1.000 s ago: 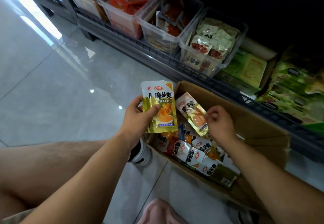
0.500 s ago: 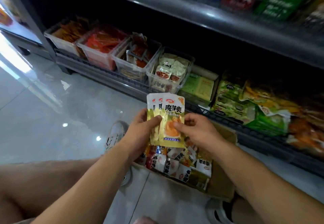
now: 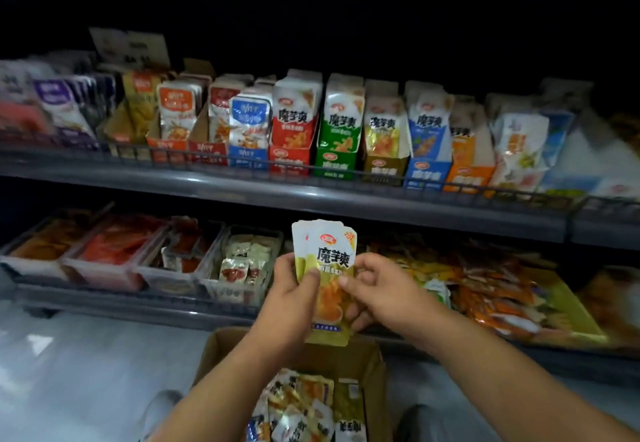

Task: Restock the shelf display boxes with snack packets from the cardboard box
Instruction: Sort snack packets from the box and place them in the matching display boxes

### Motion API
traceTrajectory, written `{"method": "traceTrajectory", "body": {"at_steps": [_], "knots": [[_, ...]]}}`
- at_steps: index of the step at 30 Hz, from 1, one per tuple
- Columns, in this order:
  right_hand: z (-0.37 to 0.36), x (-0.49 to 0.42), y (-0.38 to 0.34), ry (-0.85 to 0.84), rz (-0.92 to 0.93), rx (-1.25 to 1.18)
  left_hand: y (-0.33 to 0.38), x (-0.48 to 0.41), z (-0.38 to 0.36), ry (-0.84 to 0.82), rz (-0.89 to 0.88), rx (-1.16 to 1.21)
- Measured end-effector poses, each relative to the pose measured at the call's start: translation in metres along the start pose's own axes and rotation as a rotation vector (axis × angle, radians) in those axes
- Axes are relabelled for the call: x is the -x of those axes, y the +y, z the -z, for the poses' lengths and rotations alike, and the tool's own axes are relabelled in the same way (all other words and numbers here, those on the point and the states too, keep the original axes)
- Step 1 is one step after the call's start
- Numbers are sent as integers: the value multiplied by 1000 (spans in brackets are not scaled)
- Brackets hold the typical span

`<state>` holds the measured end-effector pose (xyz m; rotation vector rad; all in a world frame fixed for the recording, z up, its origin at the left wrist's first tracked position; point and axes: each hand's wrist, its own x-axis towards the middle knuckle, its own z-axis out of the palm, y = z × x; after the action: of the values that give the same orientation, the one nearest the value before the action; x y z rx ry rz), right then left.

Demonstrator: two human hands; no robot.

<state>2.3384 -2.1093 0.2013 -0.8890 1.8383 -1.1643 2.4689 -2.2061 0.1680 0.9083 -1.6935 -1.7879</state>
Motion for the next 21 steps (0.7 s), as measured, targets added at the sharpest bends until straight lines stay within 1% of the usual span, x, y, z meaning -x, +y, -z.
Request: {"method": "traceTrajectory", "body": {"at_steps": [4, 7, 9, 13, 15, 18, 21], "knots": [[45, 3, -17, 94, 87, -40, 47, -16, -37, -67, -87, -85], [77, -2, -37, 185, 193, -45, 81, -33, -55, -78, -183, -61], [95, -9, -54, 262, 281, -17, 102, -50, -62, -80, -270, -90], [124, -35, -91, 421, 482, 113, 147, -87, -72, -9, -446, -290], [138, -55, -105, 497, 549, 152, 169, -106, -76, 31, -498, -352], [152, -83, -120, 549, 597, 168, 192, -134, -81, 93, -546, -419], [160, -106, -123, 552, 590, 190, 197, -155, -83, 130, -562, -473]]}}
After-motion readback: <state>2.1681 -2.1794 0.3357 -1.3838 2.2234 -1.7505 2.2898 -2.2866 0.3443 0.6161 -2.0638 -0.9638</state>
